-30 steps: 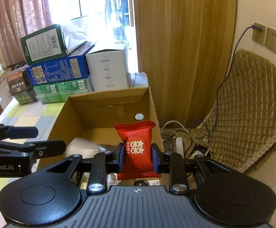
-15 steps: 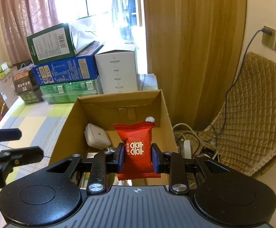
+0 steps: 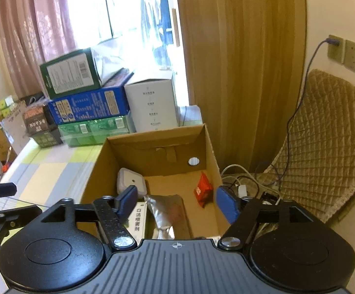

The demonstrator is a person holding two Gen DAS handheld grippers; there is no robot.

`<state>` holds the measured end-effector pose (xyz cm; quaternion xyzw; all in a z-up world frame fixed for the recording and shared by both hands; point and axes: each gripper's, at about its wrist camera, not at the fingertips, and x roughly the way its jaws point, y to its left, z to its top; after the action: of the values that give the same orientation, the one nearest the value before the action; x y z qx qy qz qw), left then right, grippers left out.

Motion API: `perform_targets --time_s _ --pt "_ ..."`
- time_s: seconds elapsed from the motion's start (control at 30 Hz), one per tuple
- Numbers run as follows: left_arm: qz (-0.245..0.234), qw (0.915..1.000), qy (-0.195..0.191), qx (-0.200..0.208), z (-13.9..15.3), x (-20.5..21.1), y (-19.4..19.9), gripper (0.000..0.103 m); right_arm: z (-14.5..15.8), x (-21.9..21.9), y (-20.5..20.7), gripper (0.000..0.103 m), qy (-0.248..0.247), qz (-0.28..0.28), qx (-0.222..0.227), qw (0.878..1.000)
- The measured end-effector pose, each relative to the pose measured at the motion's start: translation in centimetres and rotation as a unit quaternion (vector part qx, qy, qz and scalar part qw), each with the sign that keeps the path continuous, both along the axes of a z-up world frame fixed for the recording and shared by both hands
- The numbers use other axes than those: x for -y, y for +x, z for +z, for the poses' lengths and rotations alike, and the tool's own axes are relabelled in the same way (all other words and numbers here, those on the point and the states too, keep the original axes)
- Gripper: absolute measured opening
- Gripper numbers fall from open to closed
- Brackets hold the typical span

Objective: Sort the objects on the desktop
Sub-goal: 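Withdraw both grippers from the cardboard box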

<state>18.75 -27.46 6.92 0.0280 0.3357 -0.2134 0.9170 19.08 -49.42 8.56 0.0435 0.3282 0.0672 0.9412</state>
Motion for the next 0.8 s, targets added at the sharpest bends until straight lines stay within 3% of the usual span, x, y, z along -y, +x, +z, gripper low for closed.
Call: perform_targets --time_s 0.27,0.8 --pt "0.017 0.9998 -0.011 0.003 0.7 -1.4 -4.7 0.101 2.0 -0.9 -7.4 0.101 0.003 -0.011 0.015 1.000" --pt "0.034 0.9994 -0.002 -0.001 1.7 -2.7 -15.2 0.102 3.3 -2.7 -17.9 0.101 -0.004 -0.024 0.005 1.000"
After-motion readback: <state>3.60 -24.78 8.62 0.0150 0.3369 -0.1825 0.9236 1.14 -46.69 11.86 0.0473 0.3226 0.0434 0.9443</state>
